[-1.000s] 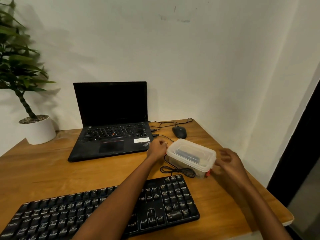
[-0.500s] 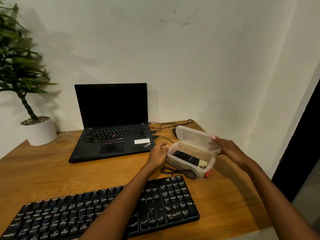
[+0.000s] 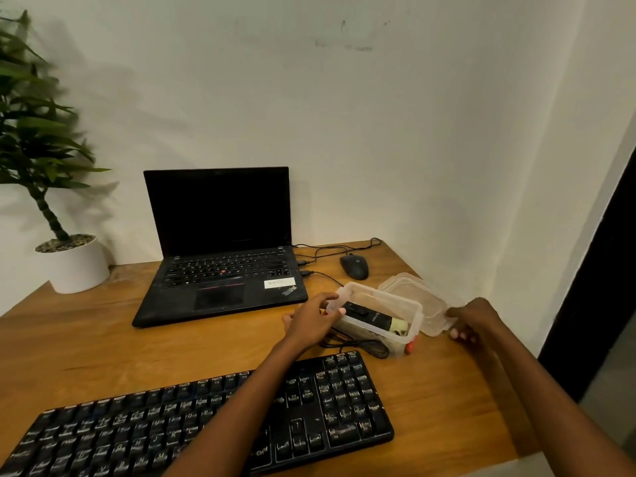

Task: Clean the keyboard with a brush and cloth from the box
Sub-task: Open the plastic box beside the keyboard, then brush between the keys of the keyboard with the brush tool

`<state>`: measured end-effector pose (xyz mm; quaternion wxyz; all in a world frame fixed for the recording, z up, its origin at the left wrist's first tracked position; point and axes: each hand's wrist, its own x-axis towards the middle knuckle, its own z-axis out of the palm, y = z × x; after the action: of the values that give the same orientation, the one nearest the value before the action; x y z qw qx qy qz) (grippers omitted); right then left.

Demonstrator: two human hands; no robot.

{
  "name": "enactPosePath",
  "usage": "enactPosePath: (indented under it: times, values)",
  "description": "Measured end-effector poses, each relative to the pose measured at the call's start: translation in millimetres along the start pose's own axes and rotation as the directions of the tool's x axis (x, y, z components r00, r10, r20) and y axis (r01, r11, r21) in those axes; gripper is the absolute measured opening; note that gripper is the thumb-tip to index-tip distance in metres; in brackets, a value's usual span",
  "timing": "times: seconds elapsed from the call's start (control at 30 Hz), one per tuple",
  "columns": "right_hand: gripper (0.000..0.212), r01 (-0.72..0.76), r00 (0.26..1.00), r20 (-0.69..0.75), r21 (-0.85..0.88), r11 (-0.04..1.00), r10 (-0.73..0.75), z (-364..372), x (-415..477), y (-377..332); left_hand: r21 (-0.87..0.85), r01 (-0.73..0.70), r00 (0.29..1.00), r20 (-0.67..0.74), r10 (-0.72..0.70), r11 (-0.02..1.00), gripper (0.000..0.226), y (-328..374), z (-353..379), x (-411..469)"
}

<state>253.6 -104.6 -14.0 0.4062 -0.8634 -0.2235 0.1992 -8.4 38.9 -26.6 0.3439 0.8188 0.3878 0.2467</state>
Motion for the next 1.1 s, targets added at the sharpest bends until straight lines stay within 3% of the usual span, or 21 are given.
enactPosePath:
  times: [0.1, 0.2, 0.27, 0.33, 0.4, 0.47, 0.53, 0.67, 0.8, 0.97, 1.03, 1.1]
  values:
    - [0.03, -0.011, 0.999, 0.044, -0.199, 0.98, 0.02, -9.6, -2.6, -8.8, 0.048, 0.005, 1.0, -0.005, -0.005, 0.999, 0.038, 2.0, -0.2, -2.3]
    - [0.04, 0.01, 1.0, 0.02, -0.485, 0.874, 0.0, -11.9, -12.2, -23.9, 0.039, 0.015, 1.0, 0.007, -0.015, 0.999, 0.039, 4.3, -1.6, -5.4]
    - [0.034, 0.129, 0.973, -0.091, -0.543, 0.83, -0.211, -4.3, -27.0, -40.9, 0.015, 0.013, 1.0, 0.021, -0.013, 1.0, 0.039, 5.3, -3.5, -7.9]
    - [0.029, 0.397, 0.879, -0.078, -0.429, 0.811, -0.471, 12.1, -42.1, -63.7, 0.004, 0.016, 1.0, 0.022, -0.016, 1.0, 0.039, 5.2, -6.3, -10.5]
    - [0.027, 0.63, 0.775, 0.174, -0.272, 0.727, -0.607, 29.3, -59.0, -87.2, -0.02, 0.005, 1.0, 0.027, -0.005, 1.0, 0.039, 4.7, -9.7, -14.4]
    - [0.03, 0.707, 0.682, 0.486, -0.247, 0.663, -0.547, 47.4, -70.4, -102.8, -0.043, 0.008, 0.999, 0.037, -0.006, 0.999, 0.039, 6.3, -15.1, -19.3]
    - [0.036, 0.707, 0.66, 0.607, -0.305, 0.638, -0.442, 60.4, -73.1, -111.1, -0.049, 0.024, 0.999, 0.023, -0.023, 0.998, 0.039, 5.4, -22.5, -24.6]
    - [0.029, 0.641, 0.733, 0.538, -0.344, 0.686, -0.415, 73.6, -60.7, -109.5, -0.085, 0.01, 0.999, -0.032, -0.013, 0.996, 0.032, -2.3, -45.3, -36.8]
    - [0.05, 0.636, 0.751, 0.557, -0.462, 0.618, -0.356, 79.6, -56.5, -102.0, -0.17, -0.041, 0.998, -0.053, 0.032, 0.985, 0.027, 1.6, -67.9, -56.0]
    - [0.055, 0.604, 0.796, 0.355, -0.492, 0.627, -0.49, 70.3, -73.6, -107.4, -0.251, -0.083, 0.991, -0.122, 0.053, 0.964, 0.022, 6.7, -81.7, -86.4]
    - [0.054, 0.626, 0.771, 0.199, -0.409, 0.664, -0.605, 61.4, -95.3, -108.9, -0.338, -0.086, 0.988, -0.148, 0.037, 0.937, 0.022, 12.3, -86.3, -101.5]
    - [0.058, 0.701, 0.707, 0.086, -0.215, 0.68, -0.701, 55.9, -128.9, -107.2, -0.457, -0.043, 0.988, -0.15, -0.029, 0.888, 0.027, 23.8, -87.1, -121.1]
